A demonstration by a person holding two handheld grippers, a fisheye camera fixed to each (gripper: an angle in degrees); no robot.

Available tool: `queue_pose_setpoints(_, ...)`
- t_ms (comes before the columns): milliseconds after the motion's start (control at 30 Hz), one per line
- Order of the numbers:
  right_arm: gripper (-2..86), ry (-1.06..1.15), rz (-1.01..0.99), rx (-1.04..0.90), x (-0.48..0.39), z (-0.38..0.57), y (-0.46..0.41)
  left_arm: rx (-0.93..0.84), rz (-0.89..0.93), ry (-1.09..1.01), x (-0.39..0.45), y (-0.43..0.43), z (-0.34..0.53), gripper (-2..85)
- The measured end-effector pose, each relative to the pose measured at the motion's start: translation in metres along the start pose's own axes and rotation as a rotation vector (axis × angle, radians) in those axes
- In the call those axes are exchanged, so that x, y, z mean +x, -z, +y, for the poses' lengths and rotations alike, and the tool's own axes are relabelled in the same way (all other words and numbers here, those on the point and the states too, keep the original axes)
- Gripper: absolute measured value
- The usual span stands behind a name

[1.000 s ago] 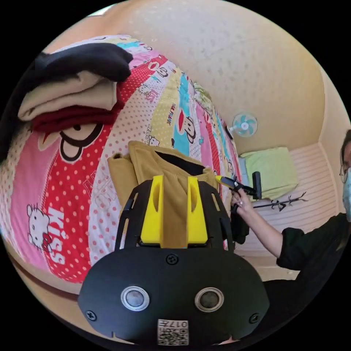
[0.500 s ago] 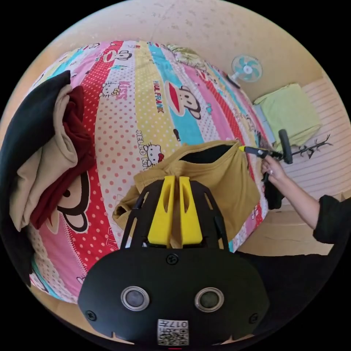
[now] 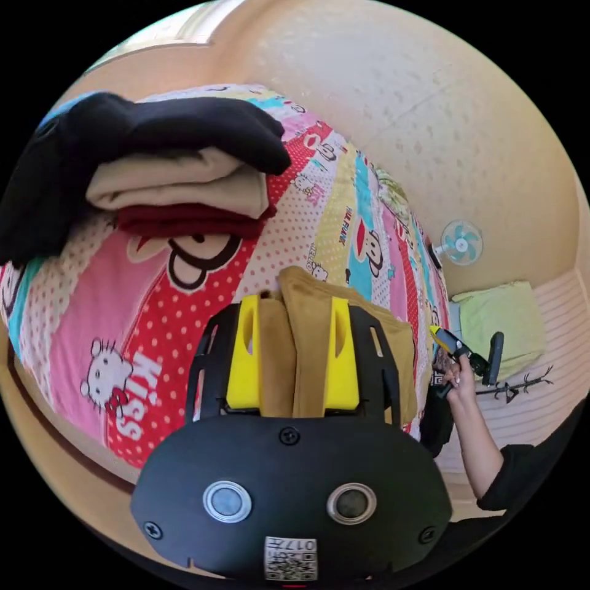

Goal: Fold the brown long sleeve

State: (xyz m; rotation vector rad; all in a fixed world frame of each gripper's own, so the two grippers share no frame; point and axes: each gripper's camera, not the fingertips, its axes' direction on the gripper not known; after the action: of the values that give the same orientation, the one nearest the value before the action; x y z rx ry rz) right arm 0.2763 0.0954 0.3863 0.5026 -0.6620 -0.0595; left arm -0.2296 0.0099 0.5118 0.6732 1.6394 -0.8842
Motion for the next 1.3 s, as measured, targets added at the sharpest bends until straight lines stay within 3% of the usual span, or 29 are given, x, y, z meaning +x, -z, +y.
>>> queue_pose_setpoints(133,7.8,0.149,-0.172,-0.064,-0.067,0.046,-0.032,-0.098,0.023,0.229,-0.037,0.001,0.072,18.9)
queue_pose_setpoints(200,7.6,0.229,-0.200,-0.193,-0.083,0.065,-0.079,-0.158,0.058,0.313,-0.050,-0.013,0.106,18.8)
queue_pose_setpoints(233,7.4,0.263,-0.160,-0.350,-0.085,0.075,-0.121,-0.163,0.082,0.320,-0.051,-0.016,0.112,18.5)
queue_pose_setpoints(300,7.0,0.292,-0.199,-0.308,-0.073,0.070,-0.125,-0.173,0.088,0.365,-0.053,-0.025,0.120,15.3)
queue_pose_setpoints(333,6.6,0.296,-0.244,-0.375,-0.063,0.058,-0.125,-0.184,0.104,0.375,-0.054,-0.026,0.120,13.4)
queue_pose_setpoints(400,5.5,0.294,-0.307,-0.411,-0.043,0.047,-0.116,-0.235,0.248,0.454,-0.056,-0.035,0.116,7.8)
queue_pose_setpoints(467,4.3,0.231,-0.358,-0.346,-0.004,0.049,-0.088,-0.182,0.302,0.476,-0.043,-0.026,0.113,6.2)
queue_pose_setpoints(567,3.3,0.109,-0.323,-0.323,0.057,0.067,-0.057,-0.193,0.334,0.233,0.033,-0.021,0.097,5.3)
queue_pose_setpoints(700,2.4,-0.060,-0.282,-0.274,0.132,0.105,-0.018,-0.357,0.338,-0.199,0.174,-0.061,0.124,5.3)
queue_pose_setpoints(800,2.9,-0.204,-0.257,-0.274,0.183,0.135,0.005,-0.464,0.407,-0.322,0.232,-0.103,0.170,5.3)
queue_pose_setpoints(967,7.4,-0.362,-0.372,-0.368,0.240,0.169,0.011,-0.655,0.425,-0.351,0.259,-0.156,0.224,11.6)
queue_pose_setpoints(1067,10.6,-0.491,-0.592,-0.365,0.262,0.182,0.007,-0.458,0.409,-0.270,0.228,-0.117,0.218,13.2)
queue_pose_setpoints(1167,14.1,-0.609,-0.814,-0.337,0.278,0.194,-0.005,-0.326,0.232,-0.196,0.183,-0.089,0.206,14.7)
queue_pose_setpoints(1233,16.3,-0.689,-0.919,-0.312,0.284,0.200,-0.016,-0.363,0.147,-0.156,0.158,-0.100,0.204,17.0)
queue_pose_setpoints(1300,18.1,-0.786,-1.031,-0.268,0.290,0.204,-0.027,-0.561,0.147,-0.082,0.132,-0.143,0.218,17.9)
